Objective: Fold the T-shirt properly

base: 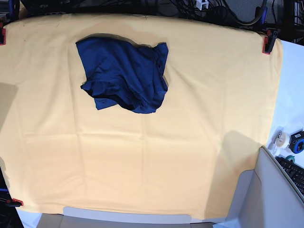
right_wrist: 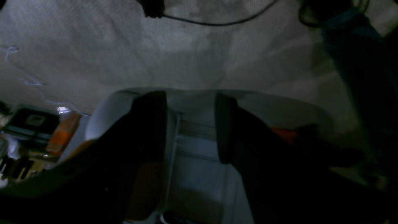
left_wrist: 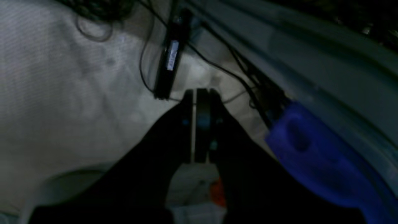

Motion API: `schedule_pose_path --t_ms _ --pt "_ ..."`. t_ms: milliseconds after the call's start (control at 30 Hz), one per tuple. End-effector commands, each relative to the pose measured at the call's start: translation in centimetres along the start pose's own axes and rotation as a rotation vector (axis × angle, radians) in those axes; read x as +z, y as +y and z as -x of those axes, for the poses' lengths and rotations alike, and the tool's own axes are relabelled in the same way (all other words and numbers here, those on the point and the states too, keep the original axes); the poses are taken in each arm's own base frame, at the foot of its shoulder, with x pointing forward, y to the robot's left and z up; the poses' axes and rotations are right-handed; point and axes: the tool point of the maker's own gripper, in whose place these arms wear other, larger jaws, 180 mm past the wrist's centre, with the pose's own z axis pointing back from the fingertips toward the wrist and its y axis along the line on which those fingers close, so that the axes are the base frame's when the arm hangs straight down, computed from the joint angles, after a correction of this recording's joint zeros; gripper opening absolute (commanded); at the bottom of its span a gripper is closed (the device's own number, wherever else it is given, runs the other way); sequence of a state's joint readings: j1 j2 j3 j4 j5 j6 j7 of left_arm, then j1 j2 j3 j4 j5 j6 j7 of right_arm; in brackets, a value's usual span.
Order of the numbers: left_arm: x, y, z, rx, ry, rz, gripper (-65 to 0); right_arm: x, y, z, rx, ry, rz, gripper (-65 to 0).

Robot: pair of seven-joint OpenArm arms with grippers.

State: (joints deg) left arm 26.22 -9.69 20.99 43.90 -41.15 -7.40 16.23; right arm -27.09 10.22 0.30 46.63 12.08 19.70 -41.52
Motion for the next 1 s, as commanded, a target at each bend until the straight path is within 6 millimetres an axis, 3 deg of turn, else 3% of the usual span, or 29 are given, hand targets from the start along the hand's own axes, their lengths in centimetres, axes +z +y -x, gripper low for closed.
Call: schedule_pose_path --t_ms 0,133,233,400,633,800,967 --pt "-0.2 0.2 0.8 -0.020 0.011 -0.006 -65.0 -0.7 0.1 1.0 0.000 0.023 -0.008 -39.6" --pt "-1.9 -1.1 0.2 -0.088 -0.034 -0.007 -65.0 -2.5 1.6 -0.4 0.006 -0.025 -0.035 -39.6" --pt "-3.0 -0.9 0.1 -0.127 -0.056 -0.040 -65.0 -3.5 3.0 -1.2 -0.008 -0.040 -0.057 -39.6" --pt "-3.9 -2.1 -1.5 -0.240 -0.109 -0.038 -65.0 -4.5 4.9 -2.7 -0.055 -0.064 -0.058 -39.6" --pt "-3.8 0.5 -5.4 -0.407 -0.153 -0.224 -65.0 -4.6 4.9 -5.7 -0.149 -0.194 0.084 -39.6" --pt "-3.6 1.1 -6.2 -0.452 -0.167 -0.277 -65.0 -4.5 6.0 -7.4 -0.157 -0.236 0.083 -39.6" --pt "-3.6 1.0 -6.2 -0.452 -0.168 -0.276 -65.0 -4.4 6.3 -7.8 -0.157 -0.241 0.079 -39.6"
